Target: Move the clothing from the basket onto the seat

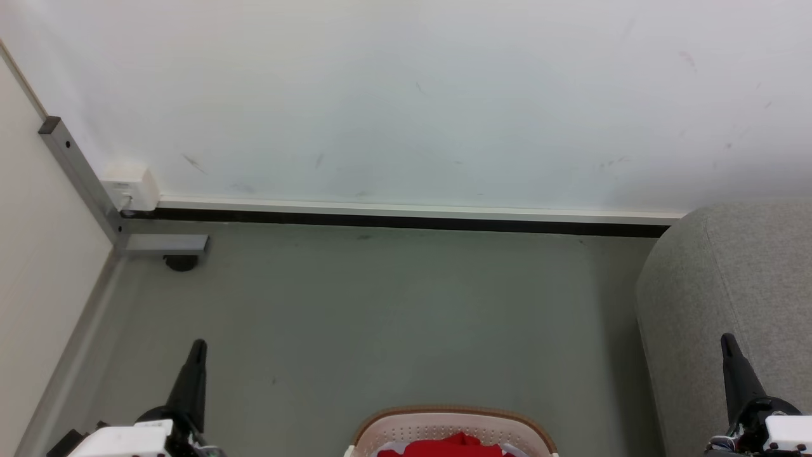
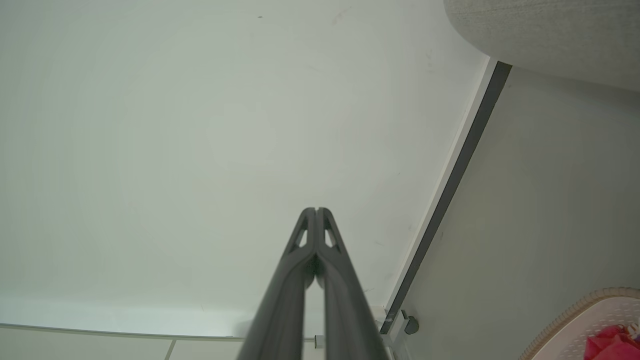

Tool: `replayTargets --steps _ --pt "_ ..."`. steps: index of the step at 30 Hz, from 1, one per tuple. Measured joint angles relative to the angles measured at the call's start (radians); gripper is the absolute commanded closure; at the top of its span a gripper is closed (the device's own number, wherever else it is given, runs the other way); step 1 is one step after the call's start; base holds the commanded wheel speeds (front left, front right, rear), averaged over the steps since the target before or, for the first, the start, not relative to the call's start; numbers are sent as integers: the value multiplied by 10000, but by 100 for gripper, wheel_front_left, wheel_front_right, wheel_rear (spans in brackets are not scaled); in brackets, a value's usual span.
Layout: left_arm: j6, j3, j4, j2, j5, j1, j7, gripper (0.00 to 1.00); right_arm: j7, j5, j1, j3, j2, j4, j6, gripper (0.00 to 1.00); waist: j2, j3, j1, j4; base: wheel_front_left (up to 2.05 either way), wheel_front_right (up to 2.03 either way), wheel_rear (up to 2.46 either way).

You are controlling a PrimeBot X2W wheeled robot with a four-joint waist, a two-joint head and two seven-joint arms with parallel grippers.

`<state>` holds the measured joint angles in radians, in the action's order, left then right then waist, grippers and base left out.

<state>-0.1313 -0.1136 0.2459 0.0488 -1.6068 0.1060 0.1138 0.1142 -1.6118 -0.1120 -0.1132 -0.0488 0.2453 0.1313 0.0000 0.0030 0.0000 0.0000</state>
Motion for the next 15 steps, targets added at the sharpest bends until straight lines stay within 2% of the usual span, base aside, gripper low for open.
replayTargets --steps 15 --pt "-2 0 0 0 0 0 0 100 0 0 0 0 0 0 0 100 0 0 0 0 0 0 0"
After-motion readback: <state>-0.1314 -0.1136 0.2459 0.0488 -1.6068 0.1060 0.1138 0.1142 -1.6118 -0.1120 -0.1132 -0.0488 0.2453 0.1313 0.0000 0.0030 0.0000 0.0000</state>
